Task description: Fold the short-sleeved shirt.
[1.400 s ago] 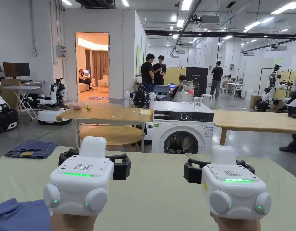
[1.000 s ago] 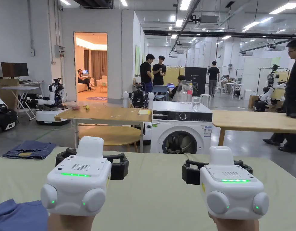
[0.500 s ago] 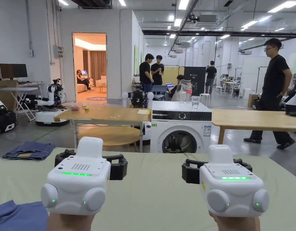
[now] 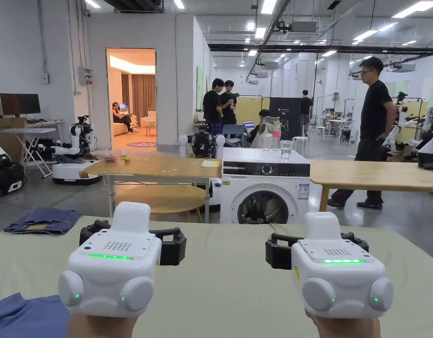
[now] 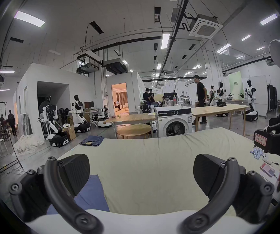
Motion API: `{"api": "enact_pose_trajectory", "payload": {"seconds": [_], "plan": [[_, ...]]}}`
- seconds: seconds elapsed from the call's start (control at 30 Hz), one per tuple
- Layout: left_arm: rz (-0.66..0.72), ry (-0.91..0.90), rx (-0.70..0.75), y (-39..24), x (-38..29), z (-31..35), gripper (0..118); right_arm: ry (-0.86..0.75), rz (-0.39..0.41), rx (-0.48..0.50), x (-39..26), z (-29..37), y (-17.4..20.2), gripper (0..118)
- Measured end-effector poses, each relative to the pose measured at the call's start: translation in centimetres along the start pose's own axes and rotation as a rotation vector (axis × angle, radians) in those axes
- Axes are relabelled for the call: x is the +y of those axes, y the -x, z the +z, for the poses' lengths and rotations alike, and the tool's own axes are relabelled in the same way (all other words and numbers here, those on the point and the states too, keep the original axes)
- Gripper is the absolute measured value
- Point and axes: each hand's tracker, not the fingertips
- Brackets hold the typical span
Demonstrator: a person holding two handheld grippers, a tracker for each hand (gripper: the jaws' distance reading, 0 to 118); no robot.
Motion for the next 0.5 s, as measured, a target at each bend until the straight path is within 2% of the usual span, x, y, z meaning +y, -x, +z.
{"api": "enact_pose_trajectory", "payload": {"seconds": [0.5], "plan": [[0.007, 0.005, -0.006, 0.19, -0.02, 0.07, 118, 0.001, 0.0, -0.004, -0.06, 0.19, 0.11, 118]]}}
